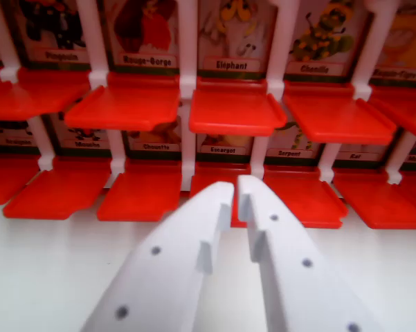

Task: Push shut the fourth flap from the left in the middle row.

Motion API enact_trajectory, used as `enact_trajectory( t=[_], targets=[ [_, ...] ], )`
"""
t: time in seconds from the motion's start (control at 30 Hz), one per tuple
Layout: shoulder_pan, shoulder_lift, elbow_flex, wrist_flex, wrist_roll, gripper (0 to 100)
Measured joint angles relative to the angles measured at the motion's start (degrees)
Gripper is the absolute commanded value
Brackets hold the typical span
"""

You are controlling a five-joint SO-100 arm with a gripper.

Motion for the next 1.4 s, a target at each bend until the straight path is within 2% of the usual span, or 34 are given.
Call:
enact_trajectory(
  t=[0.7, 0.83, 1.1, 1.4],
  targets=[
    [0.0, -12.5, -11.8, -1.7, 0.0, 0],
    [0.0, -13.8, -13.7, -1.7, 0.53, 0],
    [0.0, -16.3, -18.6, -1.7, 0.53, 0],
    [0.0, -17.4, -20.0, -1.7, 0.53, 0]
  ],
)
